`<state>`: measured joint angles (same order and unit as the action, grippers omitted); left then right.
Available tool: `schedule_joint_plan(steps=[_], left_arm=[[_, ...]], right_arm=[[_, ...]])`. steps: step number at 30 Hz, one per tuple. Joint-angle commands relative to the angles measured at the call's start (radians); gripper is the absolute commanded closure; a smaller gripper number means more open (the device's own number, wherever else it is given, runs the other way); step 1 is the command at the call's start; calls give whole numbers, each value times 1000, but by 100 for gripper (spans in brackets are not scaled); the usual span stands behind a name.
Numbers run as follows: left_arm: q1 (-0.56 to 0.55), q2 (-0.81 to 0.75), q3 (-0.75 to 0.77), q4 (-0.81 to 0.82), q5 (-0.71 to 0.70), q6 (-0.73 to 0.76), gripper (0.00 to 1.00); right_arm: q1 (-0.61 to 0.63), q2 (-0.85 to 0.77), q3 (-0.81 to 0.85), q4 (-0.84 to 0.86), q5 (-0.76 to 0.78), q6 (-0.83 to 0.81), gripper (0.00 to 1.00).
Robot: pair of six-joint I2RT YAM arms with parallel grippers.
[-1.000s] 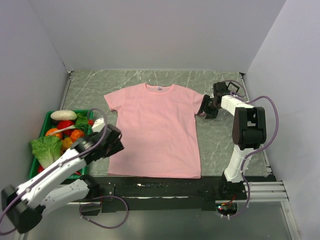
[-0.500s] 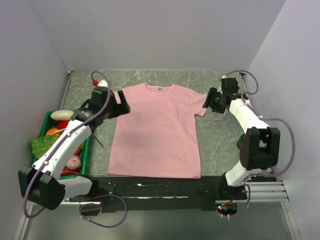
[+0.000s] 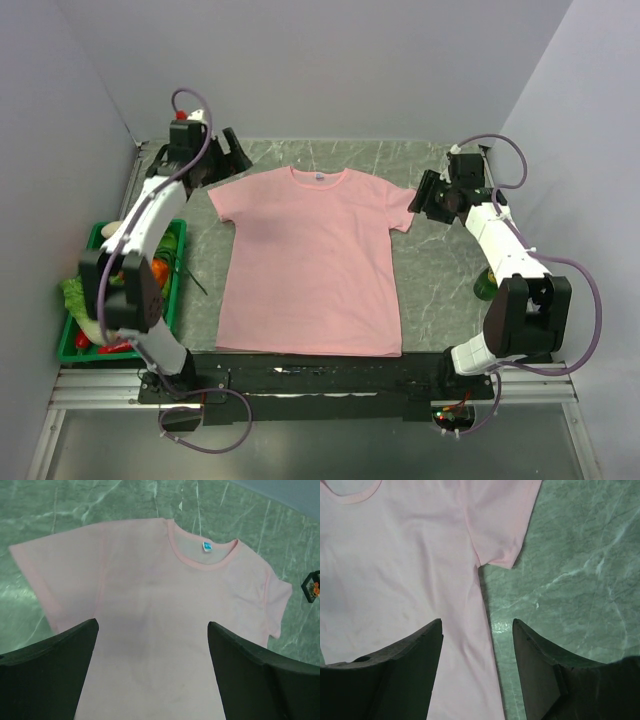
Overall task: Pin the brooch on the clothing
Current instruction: Flatten out the crumpled clothing at the center of the board, then pick up the brooch from the brooch box.
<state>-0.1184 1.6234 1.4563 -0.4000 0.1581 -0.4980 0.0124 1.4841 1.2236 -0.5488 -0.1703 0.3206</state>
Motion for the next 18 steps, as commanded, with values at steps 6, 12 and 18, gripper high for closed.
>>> schedule_joint_plan(steps=[6, 12, 18], left_arm=[[-3, 348, 157, 4, 170, 1, 3], [-32, 261, 72, 20, 141, 71, 4], [-84, 119, -33, 39, 26, 133, 3]], right_arm=[[-8, 24, 17, -17, 28, -18, 35], [-37, 108, 115, -63, 138, -40, 34], [-94, 249, 269, -106, 132, -38, 34]])
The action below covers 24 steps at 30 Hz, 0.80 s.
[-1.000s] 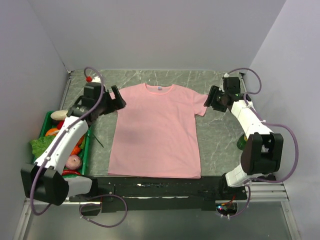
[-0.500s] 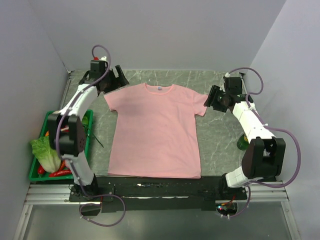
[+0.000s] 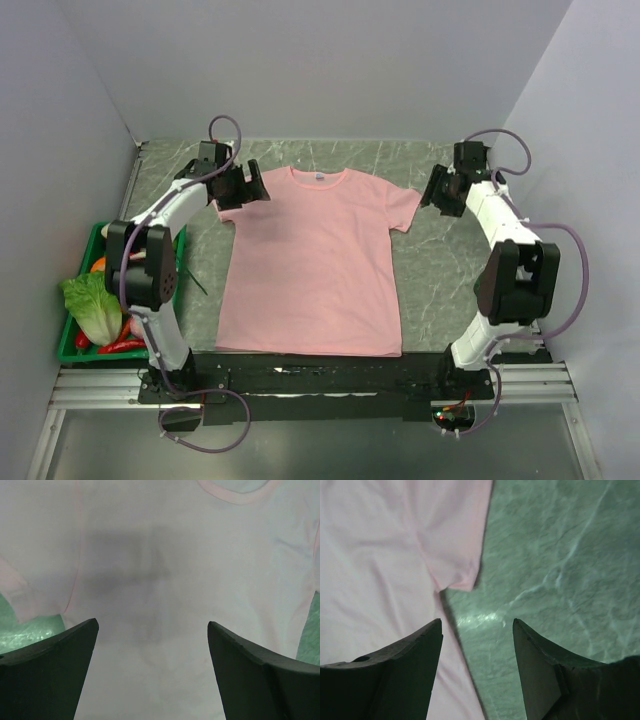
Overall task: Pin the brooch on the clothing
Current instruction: Pick up the brooch from the brooch box.
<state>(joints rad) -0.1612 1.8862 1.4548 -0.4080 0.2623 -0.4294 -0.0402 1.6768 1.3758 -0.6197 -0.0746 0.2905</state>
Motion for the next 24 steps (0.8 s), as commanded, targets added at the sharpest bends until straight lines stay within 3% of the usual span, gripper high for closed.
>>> schedule_joint_plan(steps=[1, 17, 24], left_arm=[[-50, -151, -28, 43, -96, 87, 4], [-116, -237, -14, 38, -12, 89, 4], [-144, -234, -10, 29, -12, 96, 4]], right_arm=[[-58, 75, 141, -43, 45, -8, 34], [-167, 526, 712, -222, 141, 36, 33], [-182, 630, 792, -224, 170, 41, 30]])
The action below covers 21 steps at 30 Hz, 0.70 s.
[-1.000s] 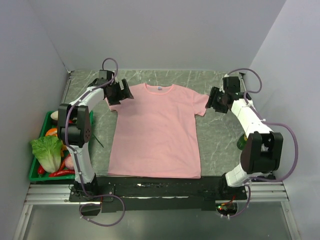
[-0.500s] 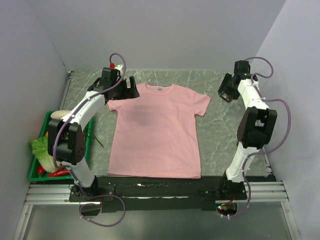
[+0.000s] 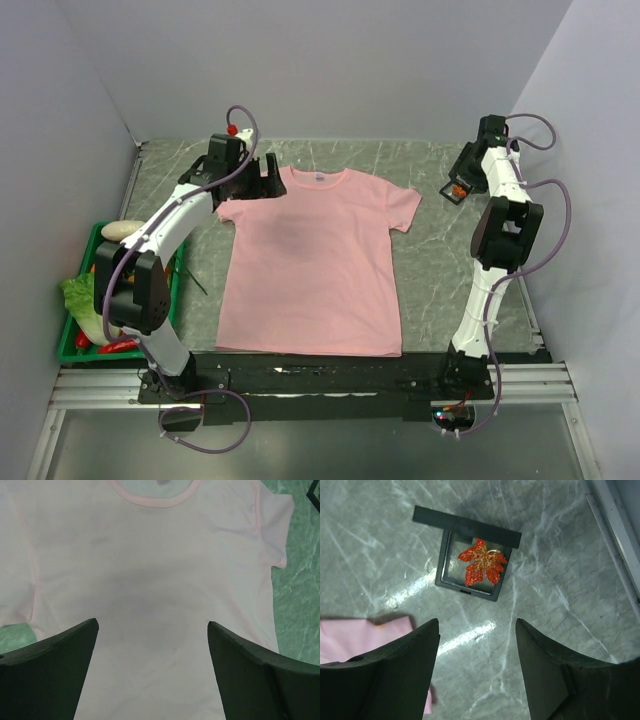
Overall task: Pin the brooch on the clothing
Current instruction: Pick up the brooch from the brooch box.
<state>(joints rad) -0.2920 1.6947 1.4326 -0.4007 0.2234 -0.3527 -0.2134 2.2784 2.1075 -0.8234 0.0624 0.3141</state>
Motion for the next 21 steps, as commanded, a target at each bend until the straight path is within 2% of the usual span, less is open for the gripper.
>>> schedule_joint_plan(steps=[1, 8, 21], left_arm=[[-13, -40, 12, 22, 27, 20, 3], [-13, -46, 15, 20, 25, 23, 4], [-13, -50, 17, 20, 44, 20, 4]], right_arm=[[-14, 45, 68, -22, 22, 22, 30], [-21, 121, 147, -34, 1, 26, 30], [-23, 188, 164, -29, 33, 60, 28]])
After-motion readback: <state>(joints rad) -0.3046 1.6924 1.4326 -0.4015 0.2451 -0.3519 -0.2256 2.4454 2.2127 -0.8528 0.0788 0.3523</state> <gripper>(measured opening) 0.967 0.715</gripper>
